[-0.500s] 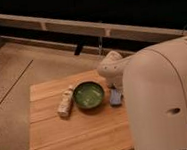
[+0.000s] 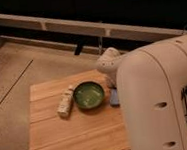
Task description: Place the pepper on the white sponge
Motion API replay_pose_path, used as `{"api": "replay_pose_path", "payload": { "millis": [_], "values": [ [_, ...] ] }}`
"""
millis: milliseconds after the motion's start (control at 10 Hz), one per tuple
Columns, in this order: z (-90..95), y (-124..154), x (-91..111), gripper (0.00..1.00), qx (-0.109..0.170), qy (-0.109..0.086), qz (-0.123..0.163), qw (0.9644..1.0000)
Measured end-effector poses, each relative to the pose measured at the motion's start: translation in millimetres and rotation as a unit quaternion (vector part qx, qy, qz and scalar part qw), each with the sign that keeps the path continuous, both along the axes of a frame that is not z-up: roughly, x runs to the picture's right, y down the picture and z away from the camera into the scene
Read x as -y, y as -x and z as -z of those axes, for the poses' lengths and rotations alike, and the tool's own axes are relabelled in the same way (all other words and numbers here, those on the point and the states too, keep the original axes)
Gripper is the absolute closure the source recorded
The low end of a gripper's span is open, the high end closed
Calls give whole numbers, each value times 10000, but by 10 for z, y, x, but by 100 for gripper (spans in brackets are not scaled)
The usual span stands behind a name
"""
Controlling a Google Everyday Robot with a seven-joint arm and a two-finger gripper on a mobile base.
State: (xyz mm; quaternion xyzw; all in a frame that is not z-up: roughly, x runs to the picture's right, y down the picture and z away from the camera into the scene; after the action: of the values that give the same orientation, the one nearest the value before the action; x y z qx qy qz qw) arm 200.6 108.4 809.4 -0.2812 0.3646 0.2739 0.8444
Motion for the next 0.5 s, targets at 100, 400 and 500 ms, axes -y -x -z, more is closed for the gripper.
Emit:
{"api": "replay_pose_path", "payload": {
  "millis": [100,400,500],
  "values": [
    [-62,62,-29,98,114,42,-15,9999],
    [-236,316,-91,72,520,74,-95,9986],
    [-267,398,-96,61,655,39,-98,9978]
  ]
}}
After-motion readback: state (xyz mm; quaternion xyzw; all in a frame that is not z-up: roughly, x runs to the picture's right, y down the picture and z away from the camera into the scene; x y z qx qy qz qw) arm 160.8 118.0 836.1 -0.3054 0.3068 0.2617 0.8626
